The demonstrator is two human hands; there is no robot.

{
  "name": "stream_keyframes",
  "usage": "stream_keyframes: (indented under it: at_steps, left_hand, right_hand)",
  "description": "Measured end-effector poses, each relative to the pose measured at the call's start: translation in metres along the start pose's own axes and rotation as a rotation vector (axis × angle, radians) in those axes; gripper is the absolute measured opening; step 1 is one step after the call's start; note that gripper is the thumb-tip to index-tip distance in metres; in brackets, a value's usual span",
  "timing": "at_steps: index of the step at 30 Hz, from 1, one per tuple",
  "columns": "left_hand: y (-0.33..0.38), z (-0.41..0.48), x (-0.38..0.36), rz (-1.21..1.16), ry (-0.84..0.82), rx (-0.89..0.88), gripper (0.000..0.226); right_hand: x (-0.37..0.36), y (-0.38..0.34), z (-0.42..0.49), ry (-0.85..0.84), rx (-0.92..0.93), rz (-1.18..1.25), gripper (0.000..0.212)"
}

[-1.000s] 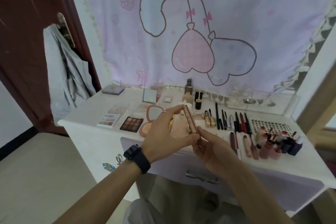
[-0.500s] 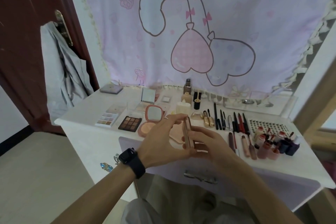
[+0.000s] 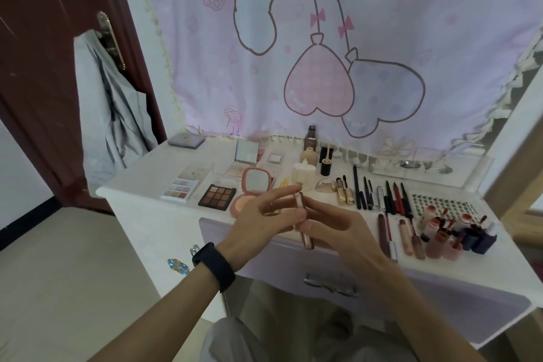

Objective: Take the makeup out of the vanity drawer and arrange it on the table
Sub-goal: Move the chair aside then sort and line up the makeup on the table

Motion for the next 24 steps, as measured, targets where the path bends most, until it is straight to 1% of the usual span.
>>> stream_keyframes:
  at_steps: [2,5,7,9,11,13,15,20,22,24]
  left_hand:
    - [-0.001,-0.001,-0.001,-0.044,0.018,0.008,0.055]
    - [-0.005,-0.002,-0.001,-0.18,0.008,0.036,0.041]
    - [-0.007,-0.003,0.001,-0.217,0.005,0.062,0.036]
    - [-0.01,-0.004,0.003,-0.269,-0.005,0.102,0.038]
    - [-0.014,-0.005,0.006,-0.391,0.011,0.174,0.041]
    - [-0.017,-0.007,0.009,-0.518,0.024,0.237,0.037]
    - [-0.02,-0.007,0.011,-0.59,0.032,0.267,0.04]
    - [-0.025,-0.008,0.02,-0.669,0.06,0.276,0.06]
    - [-0.026,-0.009,0.024,-0.663,0.046,0.281,0.063]
    - [-0.025,-0.01,0.029,-0.619,0.014,0.281,0.059]
  right_hand:
    - [0.0,0.001,0.002,0.024,-0.007,0.001,0.044]
    - [0.002,0.002,0.004,0.077,-0.042,0.03,0.043]
    - [0.003,0.003,0.004,0.079,-0.066,0.006,0.042]
    - [0.004,0.002,0.005,0.065,-0.109,-0.021,0.038]
    - [0.005,0.0,0.005,0.087,-0.188,0.04,0.038]
    - [0.008,0.0,0.006,0.115,-0.282,0.157,0.053]
    - [0.008,0.003,0.007,0.123,-0.344,0.256,0.064]
    - [0.006,0.012,0.006,0.131,-0.431,0.494,0.06]
    - [0.005,0.015,0.006,0.124,-0.438,0.519,0.059]
    - [0.004,0.018,0.007,0.131,-0.437,0.475,0.061]
Point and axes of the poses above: each hand's wrist, its own z-axis towards the middle knuckle, its own x-axis out of the back of the hand, y = z × x, the point moved 4 cm from there along z, towards the middle knuckle, and after that the axes turned 2 degrees about -x, right-handed, at the moved point
